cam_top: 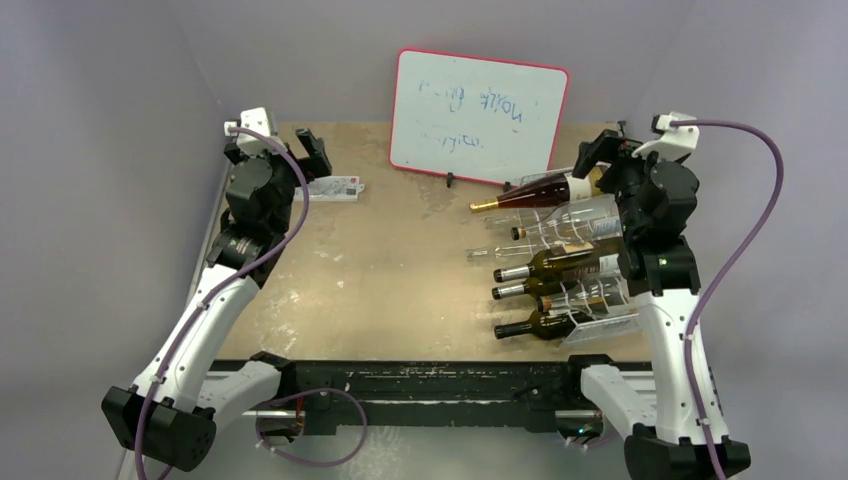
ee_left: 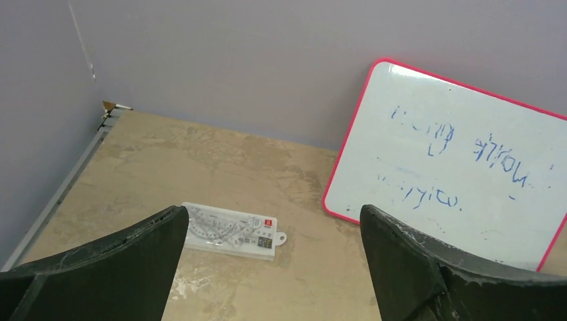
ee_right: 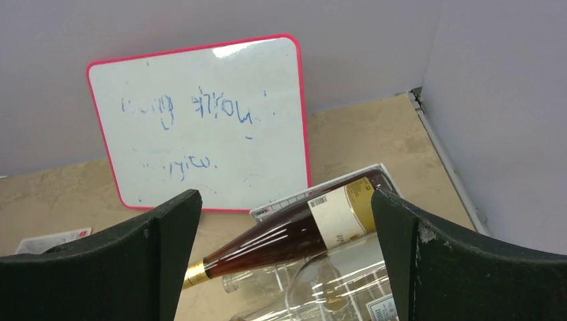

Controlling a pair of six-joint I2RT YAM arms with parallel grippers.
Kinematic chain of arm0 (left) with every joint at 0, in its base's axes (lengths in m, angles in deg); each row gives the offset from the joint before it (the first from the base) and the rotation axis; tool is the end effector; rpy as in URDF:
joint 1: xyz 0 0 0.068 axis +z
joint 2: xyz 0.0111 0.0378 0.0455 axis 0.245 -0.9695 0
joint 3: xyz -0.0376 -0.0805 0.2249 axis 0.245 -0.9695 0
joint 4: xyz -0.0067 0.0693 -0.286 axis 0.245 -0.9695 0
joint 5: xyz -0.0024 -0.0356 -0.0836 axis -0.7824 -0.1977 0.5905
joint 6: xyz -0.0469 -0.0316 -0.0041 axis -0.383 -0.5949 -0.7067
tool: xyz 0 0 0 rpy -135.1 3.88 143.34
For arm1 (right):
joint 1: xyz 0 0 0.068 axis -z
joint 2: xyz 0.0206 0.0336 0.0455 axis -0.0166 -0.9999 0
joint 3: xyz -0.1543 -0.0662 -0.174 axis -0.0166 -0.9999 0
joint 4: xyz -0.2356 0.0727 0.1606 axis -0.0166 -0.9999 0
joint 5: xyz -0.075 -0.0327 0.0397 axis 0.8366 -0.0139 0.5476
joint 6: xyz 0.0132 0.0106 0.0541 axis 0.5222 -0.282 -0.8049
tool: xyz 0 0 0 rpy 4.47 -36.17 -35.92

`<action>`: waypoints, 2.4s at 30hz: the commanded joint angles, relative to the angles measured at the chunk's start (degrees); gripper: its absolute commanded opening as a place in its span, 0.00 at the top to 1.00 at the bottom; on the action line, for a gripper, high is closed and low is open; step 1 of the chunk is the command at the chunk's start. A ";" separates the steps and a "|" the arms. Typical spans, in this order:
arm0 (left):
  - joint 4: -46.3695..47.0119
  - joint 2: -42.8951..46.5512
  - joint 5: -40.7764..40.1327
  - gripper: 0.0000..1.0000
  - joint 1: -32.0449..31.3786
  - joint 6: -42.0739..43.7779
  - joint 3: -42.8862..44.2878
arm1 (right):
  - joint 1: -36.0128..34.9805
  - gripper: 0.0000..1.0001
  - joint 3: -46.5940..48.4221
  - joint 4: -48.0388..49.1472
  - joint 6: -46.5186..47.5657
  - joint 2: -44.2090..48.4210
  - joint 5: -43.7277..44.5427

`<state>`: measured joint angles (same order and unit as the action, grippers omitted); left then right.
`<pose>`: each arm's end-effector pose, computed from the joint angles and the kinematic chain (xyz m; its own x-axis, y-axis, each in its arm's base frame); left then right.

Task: Take the wine bottle off the wine rack

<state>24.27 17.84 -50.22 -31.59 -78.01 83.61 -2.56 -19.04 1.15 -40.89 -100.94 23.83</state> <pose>0.2780 -0.0720 0.3764 0.0113 -0.2717 -0.9623 -0.0682 0.9599 -0.2718 0.2487 0.0015 0.4304 0.0979 0.2111 -0.9726 0.0919 0.9712 0.2200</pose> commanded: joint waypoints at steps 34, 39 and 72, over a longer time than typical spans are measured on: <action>7.49 -2.02 6.85 0.02 -3.89 -5.92 -0.49 | -0.51 0.00 2.61 -11.76 10.64 2.55 -25.83; 7.62 -3.30 7.15 0.02 -4.95 -6.45 -0.65 | -1.34 0.00 -3.64 -7.12 19.26 7.50 -30.97; 6.34 -3.95 6.05 0.03 -10.38 -6.17 0.08 | -11.33 0.04 -3.31 -24.19 68.87 -3.42 -19.69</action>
<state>28.65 13.73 -44.30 -41.71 -84.00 83.15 -13.33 -23.85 -23.70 24.37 -103.86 2.93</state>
